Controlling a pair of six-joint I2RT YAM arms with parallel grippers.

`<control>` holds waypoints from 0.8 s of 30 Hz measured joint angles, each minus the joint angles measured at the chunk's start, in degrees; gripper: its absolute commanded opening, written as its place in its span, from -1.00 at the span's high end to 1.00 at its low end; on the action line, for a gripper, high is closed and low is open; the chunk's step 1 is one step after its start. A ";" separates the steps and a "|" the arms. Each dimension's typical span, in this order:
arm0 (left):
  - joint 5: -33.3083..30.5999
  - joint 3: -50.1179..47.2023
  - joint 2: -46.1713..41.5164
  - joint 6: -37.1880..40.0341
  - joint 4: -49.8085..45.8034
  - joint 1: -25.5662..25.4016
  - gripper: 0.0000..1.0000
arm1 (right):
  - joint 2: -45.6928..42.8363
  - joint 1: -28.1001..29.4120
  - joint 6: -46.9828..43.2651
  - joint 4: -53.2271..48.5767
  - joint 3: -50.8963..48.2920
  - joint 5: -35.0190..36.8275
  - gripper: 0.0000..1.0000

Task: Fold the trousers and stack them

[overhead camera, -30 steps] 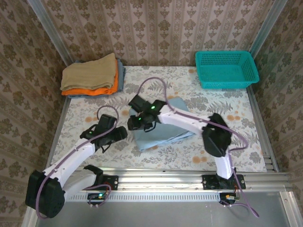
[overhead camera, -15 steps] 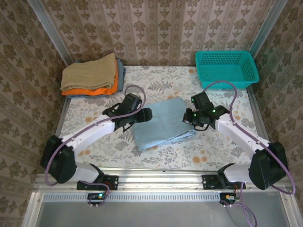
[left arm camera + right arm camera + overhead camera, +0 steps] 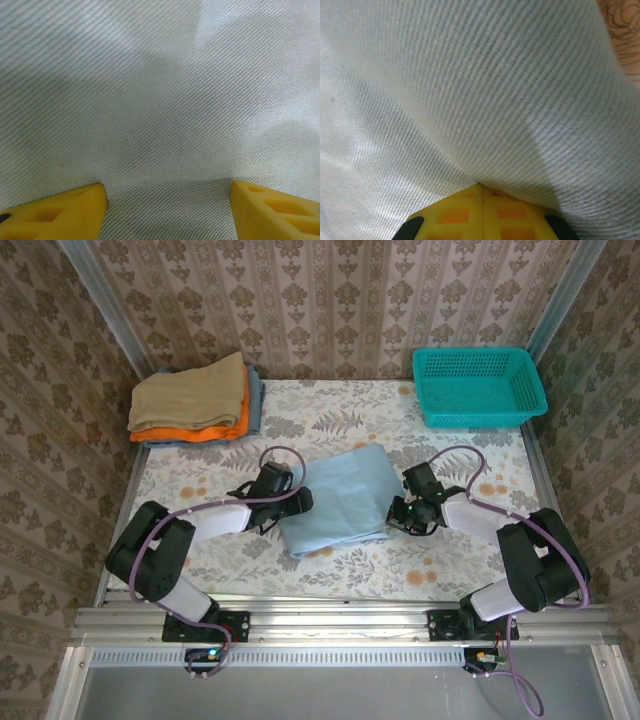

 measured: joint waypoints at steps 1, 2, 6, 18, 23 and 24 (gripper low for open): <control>0.31 -0.37 -0.11 0.00 0.83 0.26 -0.36 | -0.04 -0.26 0.13 0.28 -0.17 -0.22 1.00; 0.57 -0.61 -0.20 0.02 1.38 0.44 -0.36 | -0.26 -0.46 0.15 0.39 -0.26 -0.39 1.00; 1.62 -0.74 -0.70 0.66 1.51 0.61 -0.41 | -2.60 -0.92 -0.42 -1.66 -0.20 -0.33 1.00; 2.12 9.16 -15.08 9.20 -16.46 5.60 -0.95 | -10.43 3.39 -2.16 -9.53 13.35 3.78 0.92; 1.40 9.86 -19.82 10.05 -19.76 8.37 -0.98 | -1.16 9.68 -2.23 -8.46 17.99 4.37 0.88; 1.53 9.11 -20.09 10.05 -19.96 8.37 -0.99 | 1.03 10.25 -2.25 -7.98 18.40 4.31 0.86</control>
